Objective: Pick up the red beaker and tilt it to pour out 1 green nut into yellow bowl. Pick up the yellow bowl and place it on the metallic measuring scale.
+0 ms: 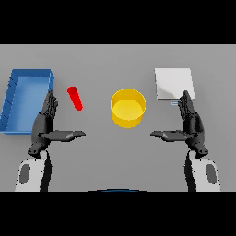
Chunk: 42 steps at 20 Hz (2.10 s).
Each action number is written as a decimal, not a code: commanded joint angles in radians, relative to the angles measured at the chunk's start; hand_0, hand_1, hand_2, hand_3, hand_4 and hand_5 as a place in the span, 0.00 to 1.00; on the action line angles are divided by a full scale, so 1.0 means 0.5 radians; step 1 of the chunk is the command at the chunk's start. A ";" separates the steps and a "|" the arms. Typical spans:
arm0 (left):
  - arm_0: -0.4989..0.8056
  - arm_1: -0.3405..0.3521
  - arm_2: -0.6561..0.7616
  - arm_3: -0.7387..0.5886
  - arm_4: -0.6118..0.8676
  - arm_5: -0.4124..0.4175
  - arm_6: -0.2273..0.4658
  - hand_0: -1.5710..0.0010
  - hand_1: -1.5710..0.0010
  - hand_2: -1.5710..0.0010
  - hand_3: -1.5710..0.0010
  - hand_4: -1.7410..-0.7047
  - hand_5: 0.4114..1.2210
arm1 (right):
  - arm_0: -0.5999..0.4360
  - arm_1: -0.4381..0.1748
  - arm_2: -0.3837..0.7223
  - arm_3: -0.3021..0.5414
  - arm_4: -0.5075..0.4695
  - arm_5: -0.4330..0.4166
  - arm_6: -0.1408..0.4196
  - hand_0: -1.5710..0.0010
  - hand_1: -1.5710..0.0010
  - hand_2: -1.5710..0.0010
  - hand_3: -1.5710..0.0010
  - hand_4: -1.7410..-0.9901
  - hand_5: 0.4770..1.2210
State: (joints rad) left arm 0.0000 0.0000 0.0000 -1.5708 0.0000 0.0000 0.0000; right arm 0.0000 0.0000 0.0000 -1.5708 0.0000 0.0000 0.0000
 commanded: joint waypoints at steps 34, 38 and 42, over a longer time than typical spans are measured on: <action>-0.548 0.137 -0.038 0.738 -0.349 0.010 -0.150 1.00 1.00 1.00 1.00 0.43 0.34 | 0.205 -0.140 0.215 -0.235 0.464 -0.097 -0.208 1.00 1.00 1.00 1.00 0.63 0.22; -0.663 0.125 -0.023 0.850 -0.364 0.032 -0.143 1.00 1.00 1.00 1.00 0.43 0.34 | 0.220 -0.162 0.191 -0.244 0.446 -0.093 -0.217 1.00 1.00 1.00 1.00 0.63 0.22; -0.830 0.149 0.031 1.039 -0.353 0.022 -0.143 1.00 1.00 1.00 1.00 0.44 0.34 | 0.217 -0.140 0.198 -0.248 0.431 -0.088 -0.202 1.00 1.00 1.00 1.00 0.63 0.22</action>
State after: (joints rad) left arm -0.4156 0.0744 0.0152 -1.0513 -0.1765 0.0108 -0.0706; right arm 0.1087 -0.0701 0.0992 -1.6944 0.2155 -0.0440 -0.1018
